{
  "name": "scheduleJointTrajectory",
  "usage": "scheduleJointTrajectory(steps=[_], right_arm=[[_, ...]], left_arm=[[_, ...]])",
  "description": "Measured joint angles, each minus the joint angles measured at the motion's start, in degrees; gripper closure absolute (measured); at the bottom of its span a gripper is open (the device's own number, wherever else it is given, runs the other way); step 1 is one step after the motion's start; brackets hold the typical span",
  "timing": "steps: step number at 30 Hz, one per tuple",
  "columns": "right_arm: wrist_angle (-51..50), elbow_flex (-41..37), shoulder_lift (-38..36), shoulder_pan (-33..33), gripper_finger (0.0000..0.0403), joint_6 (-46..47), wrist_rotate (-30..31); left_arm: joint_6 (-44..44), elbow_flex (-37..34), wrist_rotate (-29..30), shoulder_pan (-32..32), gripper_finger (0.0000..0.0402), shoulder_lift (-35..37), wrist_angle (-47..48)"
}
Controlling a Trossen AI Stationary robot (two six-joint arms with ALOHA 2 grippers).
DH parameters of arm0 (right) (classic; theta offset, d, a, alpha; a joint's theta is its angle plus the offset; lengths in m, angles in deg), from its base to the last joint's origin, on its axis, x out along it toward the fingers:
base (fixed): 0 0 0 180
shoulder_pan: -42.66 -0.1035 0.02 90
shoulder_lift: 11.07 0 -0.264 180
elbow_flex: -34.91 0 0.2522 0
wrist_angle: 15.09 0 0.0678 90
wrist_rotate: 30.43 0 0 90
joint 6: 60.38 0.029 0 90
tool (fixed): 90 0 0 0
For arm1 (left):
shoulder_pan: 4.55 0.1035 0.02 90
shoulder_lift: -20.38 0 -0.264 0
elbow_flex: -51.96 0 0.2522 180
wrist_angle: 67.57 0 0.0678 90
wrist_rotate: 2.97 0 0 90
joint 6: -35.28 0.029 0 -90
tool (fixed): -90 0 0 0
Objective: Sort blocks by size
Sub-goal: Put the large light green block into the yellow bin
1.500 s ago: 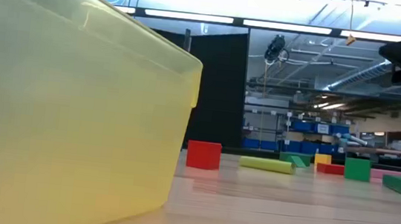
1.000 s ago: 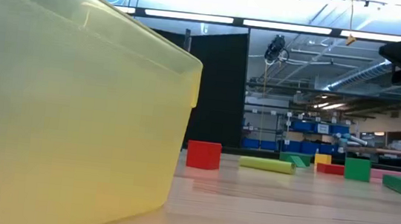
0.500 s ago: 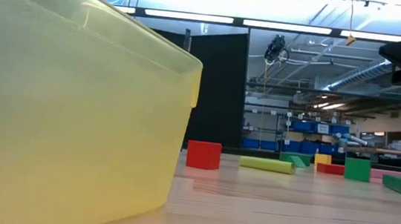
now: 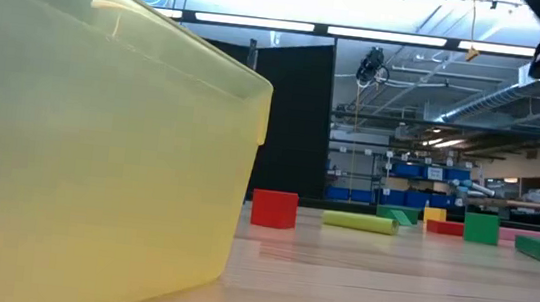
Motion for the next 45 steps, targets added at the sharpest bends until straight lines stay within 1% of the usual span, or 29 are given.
scheduleJointTrajectory(steps=[2, 3, 4, 7, 10, 14, 16, 17, 19, 22, 25, 28, 32, 35, 39, 42, 45], right_arm=[[8.27, 0.09, -0.04, 1.15, 0.0353, -0.32, 0.27], [9.67, 0.34, -0.04, 1.76, 0.0353, -0.12, 0.3], [8.89, 0.94, -0.04, 2.35, 0.0353, 0.04, 0.36], [-1.53, 4.78, 1.15, 4.12, 0.0353, 2.68, 0.49], [-13.74, 10.0, 5.27, 6.57, 0.0353, 9.83, 0.75], [-27.49, 17.2, 15.18, 10.2, 0.0353, 19.75, 0.74], [-32.17, 20.29, 20.81, 12.01, 0.0353, 22.12, 0.33], [-33.8, 21.61, 23.59, 13.0, 0.0353, 22.65, -0.91], [-35.82, 23.86, 29.69, 15.07, 0.0353, 23.0, -4.67], [-36.12, 26.0, 39.09, 18.11, 0.0353, 22.52, -12.04], [-36.11, 28.48, 48.4, 20.45, 0.0353, 24.42, -18.77], [-37.31, 31.28, 56.99, 21.97, 0.0353, 28.55, -21.59], [-44.68, 36.35, 66.82, 23.67, 0.0348, 35.56, -22.99], [-49.95, 39.64, 73.5, 24.26, 0.0328, 37.83, -25.35], [-51.8, 42.74, 80.92, 24.5, 0.0276, 38.03, -25.49], [-51.74, 44.53, 85.17, 25.57, 0.0226, 37.89, -24.37], [-51.67, 46.12, 88.15, 27.3, 0.0174, 37.57, -24.13]], left_arm=[[-1.71, -0.02, -0.48, -0.01, 0.0371, -0.18, -0.66], [-2.51, 0.01, -0.6, -0.01, 0.0371, -0.55, -0.89], [-3.75, -0.01, -0.68, -0.01, 0.0371, -0.98, -1.15], [-8.49, 0.01, -1.32, -0.03, 0.0371, -3.2, -1.39], [-8.76, 0.0, -4.97, -0.08, 0.0371, -7.0, -1.76], [-7.79, 0.01, -4.4, -0.12, 0.0371, -14.35, -6.01], [-7.46, 0.01, -3.97, -0.12, 0.0371, -18.6, -10.31], [-6.93, 0.02, -3.64, -0.12, 0.0371, -20.84, -12.78], [-3.64, 0.64, -2.88, -0.12, 0.0371, -25.25, -16.57], [-0.35, 3.67, -2.59, -0.12, 0.0371, -31.42, -20.36], [3.47, 7.83, -2.49, -0.14, 0.0367, -37.02, -21.15], [6.75, 11.37, -2.45, -0.42, 0.0345, -42.68, -20.73], [10.35, 14.8, -1.72, -1.15, 0.0289, -48.7, -20.61], [11.4, 15.52, -0.79, -1.25, 0.024, -50.83, -20.85], [9.99, 15.54, -0.43, -1.25, 0.0194, -50.26, -22.78], [9.57, 15.57, 0.02, -1.25, 0.0182, -47.92, -23.28], [9.66, 15.57, -0.05, -1.25, 0.0182, -44.86, -21.19]])
